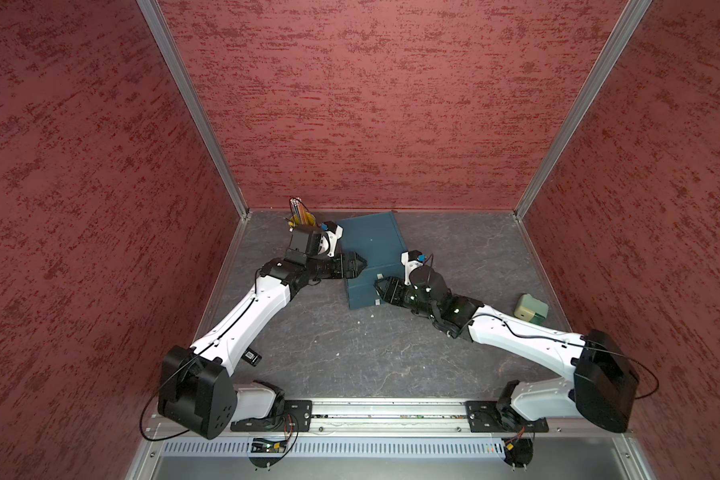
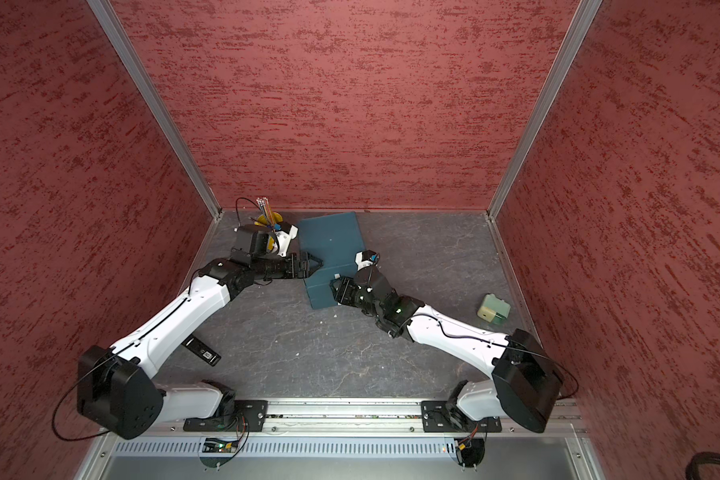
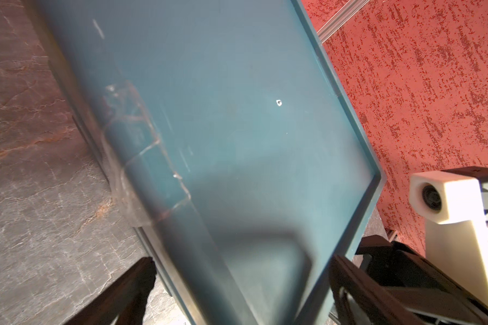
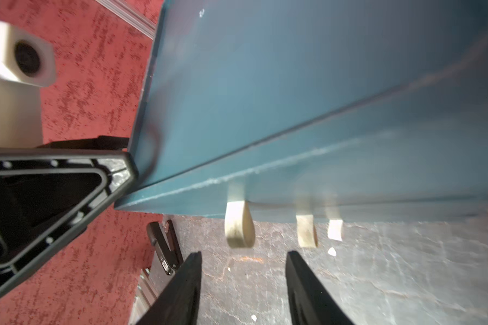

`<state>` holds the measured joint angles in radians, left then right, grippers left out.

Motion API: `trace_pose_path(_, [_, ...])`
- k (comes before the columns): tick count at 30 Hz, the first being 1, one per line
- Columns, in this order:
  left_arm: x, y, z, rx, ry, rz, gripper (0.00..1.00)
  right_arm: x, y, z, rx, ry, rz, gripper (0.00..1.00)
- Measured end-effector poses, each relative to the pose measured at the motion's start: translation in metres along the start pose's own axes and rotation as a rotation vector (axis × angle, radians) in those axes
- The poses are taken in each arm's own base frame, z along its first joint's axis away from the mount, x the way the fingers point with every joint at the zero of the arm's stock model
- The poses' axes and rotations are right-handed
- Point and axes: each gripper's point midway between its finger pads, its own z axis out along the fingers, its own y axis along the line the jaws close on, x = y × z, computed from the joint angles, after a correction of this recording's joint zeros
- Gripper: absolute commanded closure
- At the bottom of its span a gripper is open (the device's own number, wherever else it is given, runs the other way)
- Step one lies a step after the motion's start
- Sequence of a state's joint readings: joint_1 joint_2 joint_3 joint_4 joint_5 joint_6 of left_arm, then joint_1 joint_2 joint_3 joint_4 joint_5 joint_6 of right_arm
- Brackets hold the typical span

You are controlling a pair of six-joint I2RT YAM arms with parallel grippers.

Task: Take the seed bags out of the drawer
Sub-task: Open the drawer in the storage box.

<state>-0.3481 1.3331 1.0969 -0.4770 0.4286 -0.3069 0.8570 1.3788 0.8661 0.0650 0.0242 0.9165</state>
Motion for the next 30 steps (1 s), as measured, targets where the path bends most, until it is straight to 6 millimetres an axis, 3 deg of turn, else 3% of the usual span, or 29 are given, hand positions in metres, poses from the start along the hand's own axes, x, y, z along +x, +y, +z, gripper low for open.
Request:
trace_pose_path(11, [-0.003,0.003,-0.001,0.013,0.002,-0.012,0.02,-0.015,0.003,0.003,-0.061,-0.123,0.084,0.68])
trace_pose_path(18, [-0.002,0.001,-0.002,0.024,0.006,-0.007,0.06,-0.020,0.000,0.003,-0.060,-0.157,0.117,0.83])
trace_pose_path(24, [-0.001,0.002,-0.001,0.023,0.009,-0.009,0.09,-0.020,-0.001,0.003,-0.058,-0.161,0.136,0.88])
trace_pose_path(30, [0.005,0.004,-0.003,0.021,0.010,-0.018,0.20,-0.019,-0.002,0.003,-0.063,-0.163,0.148,0.93])
